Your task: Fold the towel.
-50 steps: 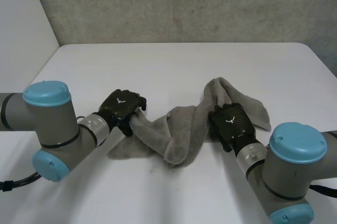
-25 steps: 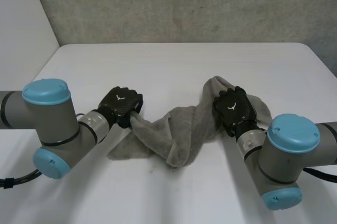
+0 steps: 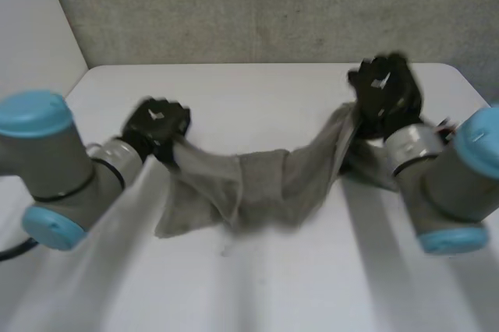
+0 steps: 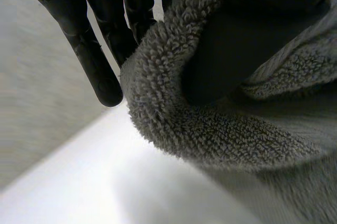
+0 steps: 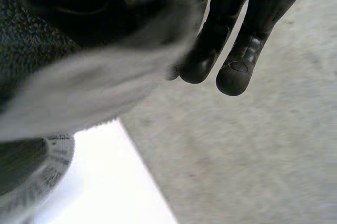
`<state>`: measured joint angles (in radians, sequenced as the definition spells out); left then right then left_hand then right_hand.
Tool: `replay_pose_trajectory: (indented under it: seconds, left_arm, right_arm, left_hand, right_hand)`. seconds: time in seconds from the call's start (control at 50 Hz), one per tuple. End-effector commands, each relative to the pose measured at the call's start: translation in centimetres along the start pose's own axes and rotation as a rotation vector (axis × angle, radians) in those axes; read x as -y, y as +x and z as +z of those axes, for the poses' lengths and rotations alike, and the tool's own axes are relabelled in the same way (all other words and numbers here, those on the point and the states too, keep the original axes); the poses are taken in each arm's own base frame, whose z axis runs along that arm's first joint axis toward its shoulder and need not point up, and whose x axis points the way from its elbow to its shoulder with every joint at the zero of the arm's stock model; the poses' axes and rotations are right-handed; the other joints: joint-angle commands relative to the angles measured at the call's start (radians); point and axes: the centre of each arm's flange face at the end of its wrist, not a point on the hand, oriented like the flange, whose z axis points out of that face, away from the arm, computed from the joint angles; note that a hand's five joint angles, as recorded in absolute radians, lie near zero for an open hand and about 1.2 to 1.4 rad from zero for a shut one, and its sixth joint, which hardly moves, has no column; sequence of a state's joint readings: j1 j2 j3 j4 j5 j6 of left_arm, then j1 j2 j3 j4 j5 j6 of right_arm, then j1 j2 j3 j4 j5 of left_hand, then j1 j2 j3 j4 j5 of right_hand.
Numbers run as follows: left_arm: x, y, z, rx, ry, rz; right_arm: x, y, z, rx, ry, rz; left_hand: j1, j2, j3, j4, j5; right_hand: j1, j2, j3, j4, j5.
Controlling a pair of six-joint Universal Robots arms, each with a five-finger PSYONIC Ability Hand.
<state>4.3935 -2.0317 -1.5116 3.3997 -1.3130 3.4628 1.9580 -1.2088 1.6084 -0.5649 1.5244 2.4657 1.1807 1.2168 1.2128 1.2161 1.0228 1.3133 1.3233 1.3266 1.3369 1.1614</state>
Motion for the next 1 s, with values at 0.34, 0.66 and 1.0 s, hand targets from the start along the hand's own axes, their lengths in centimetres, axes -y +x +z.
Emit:
replay_pose_trajectory:
  seconds: [0.34,0.66,1.0]
  left_arm:
    - [16.5,-5.9,-12.0,0.3,0.288,0.081]
    - [7.4,-7.7,-8.2,0.272,-0.061,-0.038]
    - [11.3,-13.1,-0.1,0.322,0.369,-0.34]
  right_arm:
    - [14.8,15.1,-5.3,0.015,-0.15,0.002]
    - [9.3,10.2,-3.1,0.278,-0.357,0.056]
    - [9.6,11.9,6.3,-0.087,0.063,0.223]
  left_hand:
    - [0.216,0.18,0.183,0.18,0.199]
    - [0.216,0.18,0.183,0.18,0.199]
    - [0.216,0.18,0.183,0.18,0.199]
  right_hand:
    - [0.083,0.073,0.07,0.059,0.06]
    - [0.083,0.073,0.07,0.059,0.06]
    - [0.083,0.073,0.07,0.059,0.06]
